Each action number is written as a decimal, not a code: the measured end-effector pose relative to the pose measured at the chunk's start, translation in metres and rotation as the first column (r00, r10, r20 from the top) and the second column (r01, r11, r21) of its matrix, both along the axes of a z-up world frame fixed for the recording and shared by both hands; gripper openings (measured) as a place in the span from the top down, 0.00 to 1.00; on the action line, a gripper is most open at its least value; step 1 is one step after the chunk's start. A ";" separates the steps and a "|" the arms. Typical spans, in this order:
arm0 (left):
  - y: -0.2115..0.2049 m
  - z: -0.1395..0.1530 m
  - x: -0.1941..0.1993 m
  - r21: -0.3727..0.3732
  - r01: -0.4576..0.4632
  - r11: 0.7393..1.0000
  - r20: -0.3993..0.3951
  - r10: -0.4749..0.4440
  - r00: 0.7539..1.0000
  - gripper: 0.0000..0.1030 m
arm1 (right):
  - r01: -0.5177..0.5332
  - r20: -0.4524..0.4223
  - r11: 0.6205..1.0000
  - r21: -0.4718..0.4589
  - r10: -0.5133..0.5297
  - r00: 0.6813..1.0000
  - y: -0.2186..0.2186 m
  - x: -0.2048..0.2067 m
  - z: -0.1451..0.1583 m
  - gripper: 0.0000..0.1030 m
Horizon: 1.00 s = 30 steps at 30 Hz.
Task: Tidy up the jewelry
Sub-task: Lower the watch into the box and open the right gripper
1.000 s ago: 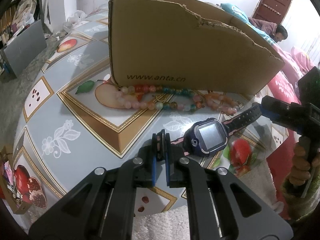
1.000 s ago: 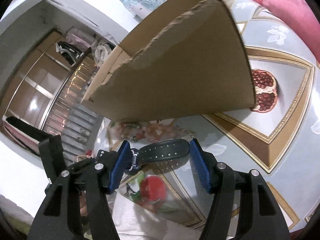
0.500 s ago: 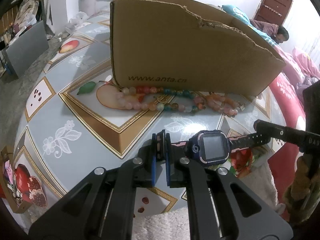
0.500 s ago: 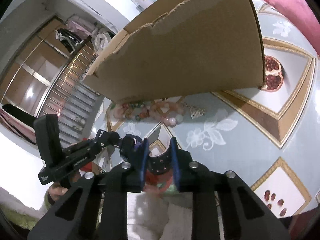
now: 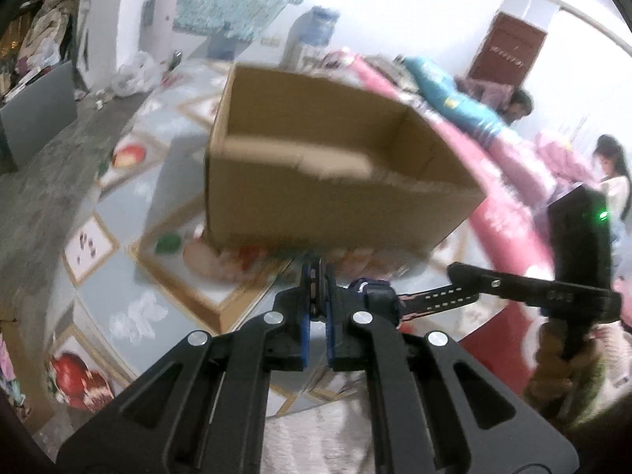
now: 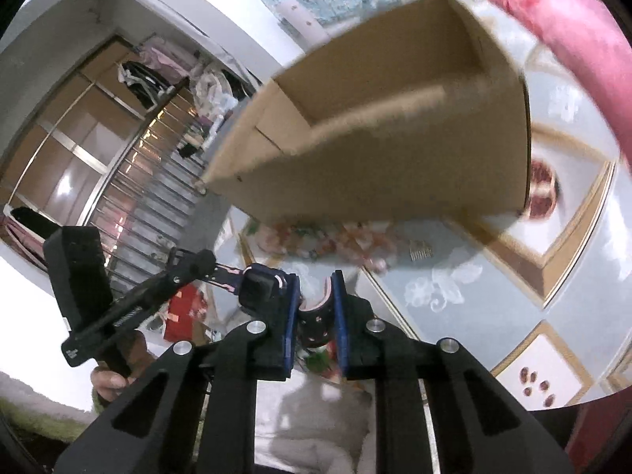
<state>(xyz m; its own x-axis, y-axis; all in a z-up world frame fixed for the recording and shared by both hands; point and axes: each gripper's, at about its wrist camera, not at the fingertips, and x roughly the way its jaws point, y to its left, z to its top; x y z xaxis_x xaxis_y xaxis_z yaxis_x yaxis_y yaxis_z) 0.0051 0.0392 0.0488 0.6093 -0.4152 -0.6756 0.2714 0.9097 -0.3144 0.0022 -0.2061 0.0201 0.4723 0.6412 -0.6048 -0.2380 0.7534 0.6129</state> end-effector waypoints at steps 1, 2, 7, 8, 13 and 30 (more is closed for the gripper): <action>0.000 0.008 0.002 -0.007 0.007 1.000 0.010 -0.007 1.000 0.95 | 0.001 0.015 1.000 0.009 -0.001 1.000 -0.002 0.001 0.009 0.84; -0.001 0.021 0.005 -0.018 0.022 1.000 0.033 -0.021 0.999 0.95 | 0.001 0.038 1.000 0.016 -0.001 0.999 -0.004 0.003 0.020 0.84; -0.012 0.076 0.032 -0.020 0.064 0.998 0.146 -0.060 0.987 0.95 | -0.019 0.118 0.999 0.038 0.014 0.993 -0.010 0.033 0.066 0.84; -0.016 0.082 0.041 -0.014 0.062 0.998 0.152 -0.059 0.987 0.95 | -0.028 0.121 0.999 0.044 0.023 0.992 -0.011 0.045 0.073 0.84; -0.026 0.091 0.108 -0.002 0.037 0.999 0.117 -0.037 0.992 0.95 | -0.044 0.068 0.999 0.026 0.042 0.997 -0.017 0.114 0.088 0.84; -0.081 0.002 0.287 0.353 0.061 0.934 -0.203 0.013 0.979 0.95 | -0.042 -0.318 0.983 -0.181 -0.018 0.948 0.001 0.279 -0.003 0.84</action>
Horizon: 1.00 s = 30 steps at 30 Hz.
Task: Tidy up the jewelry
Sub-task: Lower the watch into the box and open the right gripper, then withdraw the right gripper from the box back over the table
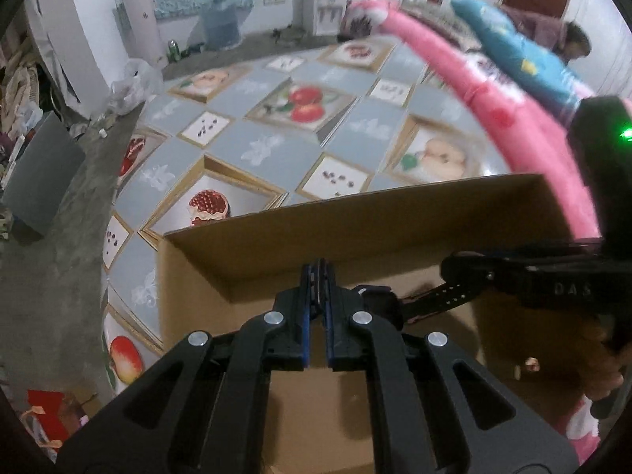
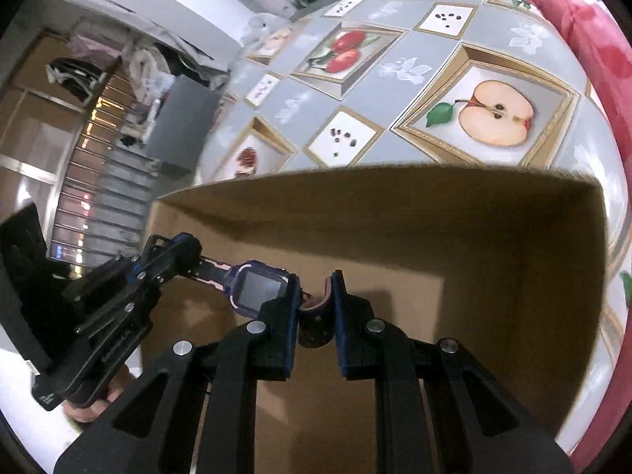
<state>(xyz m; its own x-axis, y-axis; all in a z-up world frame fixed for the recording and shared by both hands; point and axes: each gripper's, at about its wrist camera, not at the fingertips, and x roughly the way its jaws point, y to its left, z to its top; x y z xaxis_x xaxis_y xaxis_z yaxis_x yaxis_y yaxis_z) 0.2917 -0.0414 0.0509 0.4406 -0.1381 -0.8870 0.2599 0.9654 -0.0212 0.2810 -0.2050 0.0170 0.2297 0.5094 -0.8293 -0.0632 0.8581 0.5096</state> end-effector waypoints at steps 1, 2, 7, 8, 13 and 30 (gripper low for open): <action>-0.002 -0.006 0.006 0.016 -0.002 1.000 -0.017 0.002 1.000 0.95 | 0.003 -0.002 1.000 -0.016 -0.003 1.000 0.000 0.004 -0.003 0.84; -0.004 -0.011 0.010 0.027 -0.004 1.000 -0.024 0.004 1.000 0.95 | 0.005 -0.007 1.000 -0.030 -0.005 1.000 0.001 0.008 -0.006 0.82; -0.007 -0.031 0.024 0.091 -0.031 0.995 -0.049 0.036 0.998 0.82 | 0.010 0.006 0.989 -0.146 -0.010 1.000 0.007 0.015 -0.013 0.68; -0.006 -0.031 0.023 0.088 -0.036 0.995 -0.041 0.040 0.998 0.73 | 0.010 0.014 0.987 -0.158 -0.008 1.000 0.007 0.014 -0.012 0.64; -0.001 -0.023 0.017 0.058 -0.039 0.998 0.015 0.039 0.999 0.57 | 0.024 0.064 0.971 -0.237 -0.009 0.998 0.008 0.010 -0.004 0.44; 0.043 0.056 -0.051 -0.058 -0.090 0.994 0.251 0.102 0.963 0.20 | 0.106 0.230 0.967 -0.230 -0.052 0.972 -0.017 -0.045 0.066 0.38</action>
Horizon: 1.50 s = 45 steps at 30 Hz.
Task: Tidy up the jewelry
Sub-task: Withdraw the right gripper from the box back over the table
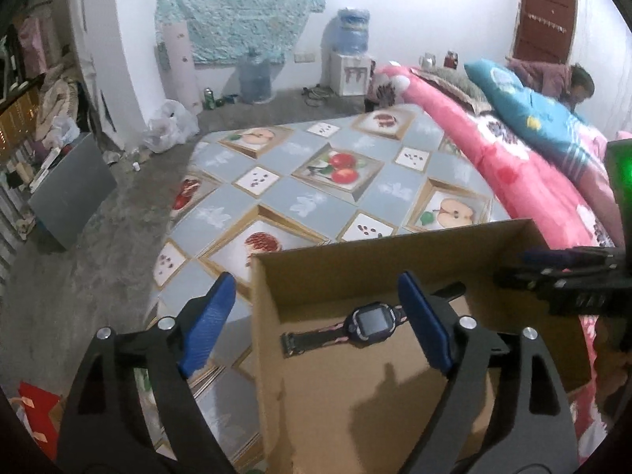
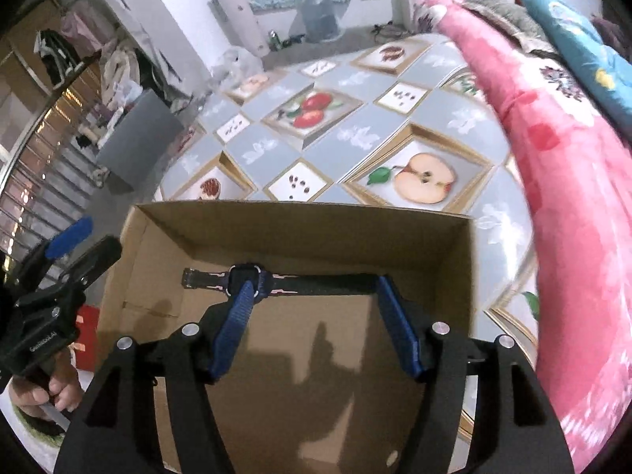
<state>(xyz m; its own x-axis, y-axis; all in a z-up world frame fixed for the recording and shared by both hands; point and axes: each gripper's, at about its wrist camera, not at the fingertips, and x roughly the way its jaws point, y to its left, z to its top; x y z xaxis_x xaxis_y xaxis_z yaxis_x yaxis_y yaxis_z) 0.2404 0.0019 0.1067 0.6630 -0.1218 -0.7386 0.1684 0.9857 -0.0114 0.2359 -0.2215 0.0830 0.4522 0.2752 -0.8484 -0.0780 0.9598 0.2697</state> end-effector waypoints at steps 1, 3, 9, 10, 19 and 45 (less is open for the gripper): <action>0.005 0.002 -0.006 -0.008 -0.009 1.000 0.001 0.009 1.000 0.20 | 0.008 0.012 1.000 0.007 -0.008 1.000 -0.006 -0.007 0.006 0.37; 0.015 0.005 -0.019 -0.031 -0.024 0.999 0.001 0.024 1.000 0.20 | 0.018 0.038 1.000 0.014 -0.018 0.999 -0.013 -0.020 0.015 0.36; 0.052 0.011 -0.082 -0.115 -0.060 0.992 0.053 0.067 0.996 0.18 | 0.036 0.166 0.999 0.010 -0.037 0.985 -0.028 -0.085 0.040 0.23; 0.055 0.010 -0.091 -0.123 -0.065 0.990 0.058 0.072 0.996 0.17 | 0.037 0.183 0.999 0.004 -0.037 0.982 -0.028 -0.094 0.042 0.18; 0.073 -0.041 -0.184 -0.141 -0.114 0.983 -0.038 0.110 0.993 0.14 | 0.067 0.259 0.989 -0.134 -0.030 0.965 -0.026 -0.196 0.020 0.06; 0.037 -0.155 -0.199 0.053 -0.106 0.993 -0.233 0.115 0.966 0.07 | -0.021 0.001 0.956 -0.293 0.022 1.000 0.002 -0.226 -0.124 0.06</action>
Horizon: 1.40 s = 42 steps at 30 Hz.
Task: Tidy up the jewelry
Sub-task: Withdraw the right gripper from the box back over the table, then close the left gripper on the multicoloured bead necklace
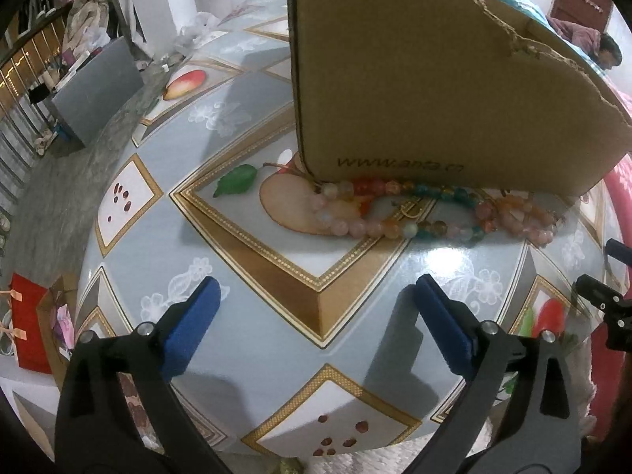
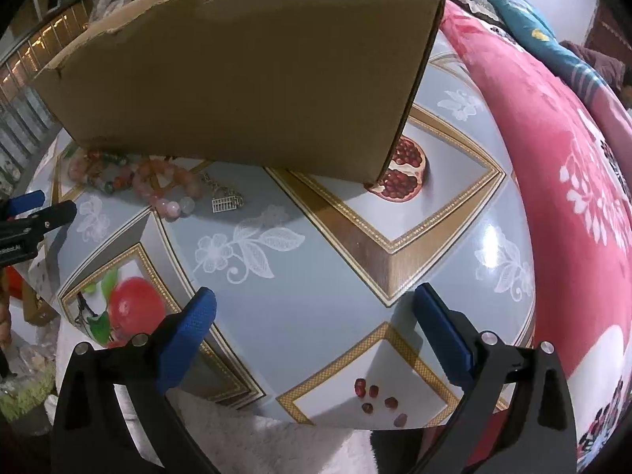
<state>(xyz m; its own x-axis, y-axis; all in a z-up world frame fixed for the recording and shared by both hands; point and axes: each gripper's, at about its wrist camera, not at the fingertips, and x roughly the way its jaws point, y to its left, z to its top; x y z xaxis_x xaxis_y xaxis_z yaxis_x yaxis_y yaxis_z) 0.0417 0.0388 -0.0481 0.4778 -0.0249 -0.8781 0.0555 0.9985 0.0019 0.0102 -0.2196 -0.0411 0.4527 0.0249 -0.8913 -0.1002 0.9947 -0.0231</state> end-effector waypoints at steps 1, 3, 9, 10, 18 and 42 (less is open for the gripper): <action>-0.001 0.001 0.000 0.000 0.002 1.000 0.002 -0.002 1.000 0.07 | -0.001 0.004 1.000 0.004 0.001 1.000 0.000 0.000 0.000 0.06; -0.002 0.002 0.000 0.002 0.006 1.000 -0.004 -0.006 1.000 0.07 | -0.005 0.008 1.000 0.002 0.005 1.000 -0.001 0.003 0.000 0.06; -0.001 0.003 0.004 0.000 0.007 1.000 -0.021 -0.007 1.000 0.07 | -0.003 0.027 1.000 0.007 0.003 1.000 -0.001 -0.005 -0.001 0.06; -0.001 0.004 0.005 0.000 0.007 1.000 -0.021 -0.007 1.000 0.07 | -0.004 0.032 1.000 0.007 0.003 0.999 -0.001 -0.006 -0.001 0.06; -0.002 0.003 0.002 0.000 0.011 1.000 0.011 -0.011 1.000 0.07 | -0.016 0.027 1.000 0.027 0.015 1.000 -0.008 -0.005 0.003 0.06; 0.006 0.009 0.052 -0.087 0.077 0.993 0.049 -0.073 0.996 0.65 | -0.174 0.136 0.940 0.293 0.139 0.981 0.026 -0.003 0.031 0.36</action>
